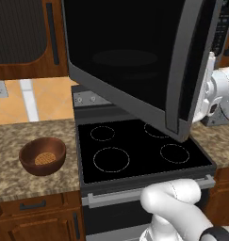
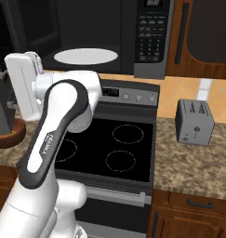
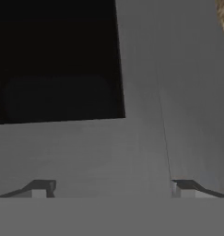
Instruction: Open the microwave, place the bowl with waffle inside the microwave, then close the microwave door and turn it on.
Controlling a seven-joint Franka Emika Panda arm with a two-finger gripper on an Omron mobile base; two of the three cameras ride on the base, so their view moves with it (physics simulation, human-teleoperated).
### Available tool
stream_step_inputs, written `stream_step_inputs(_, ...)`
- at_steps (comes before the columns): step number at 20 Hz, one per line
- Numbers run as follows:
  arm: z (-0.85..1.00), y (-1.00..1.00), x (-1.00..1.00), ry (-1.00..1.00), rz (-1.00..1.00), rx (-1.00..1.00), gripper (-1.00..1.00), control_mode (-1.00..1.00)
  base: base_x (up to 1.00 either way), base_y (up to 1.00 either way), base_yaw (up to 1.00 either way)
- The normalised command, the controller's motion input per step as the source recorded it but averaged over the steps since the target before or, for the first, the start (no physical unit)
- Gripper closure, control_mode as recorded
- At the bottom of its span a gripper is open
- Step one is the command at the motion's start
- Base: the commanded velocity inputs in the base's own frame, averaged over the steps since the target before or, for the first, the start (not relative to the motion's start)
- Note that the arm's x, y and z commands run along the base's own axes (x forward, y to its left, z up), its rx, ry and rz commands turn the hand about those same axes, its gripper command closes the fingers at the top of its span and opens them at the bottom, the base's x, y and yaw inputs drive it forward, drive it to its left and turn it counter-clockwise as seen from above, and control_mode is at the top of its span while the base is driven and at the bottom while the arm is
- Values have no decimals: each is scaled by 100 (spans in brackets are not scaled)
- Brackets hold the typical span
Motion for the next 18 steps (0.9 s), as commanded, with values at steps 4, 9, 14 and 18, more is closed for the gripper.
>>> stream_step_inputs(4, 1, 100, -44, 15, 0, 0, -100, -100, 0, 0, 0)
stream_step_inputs(9, 11, 99, -29, 18, 0, -1, -100, -100, 0, 0, 0)
stream_step_inputs(14, 8, 94, -7, 18, 0, -6, -100, -100, 0, 0, 0)
stream_step_inputs(18, 2, 75, 0, 20, 0, -11, -100, -100, 0, 0, 0)
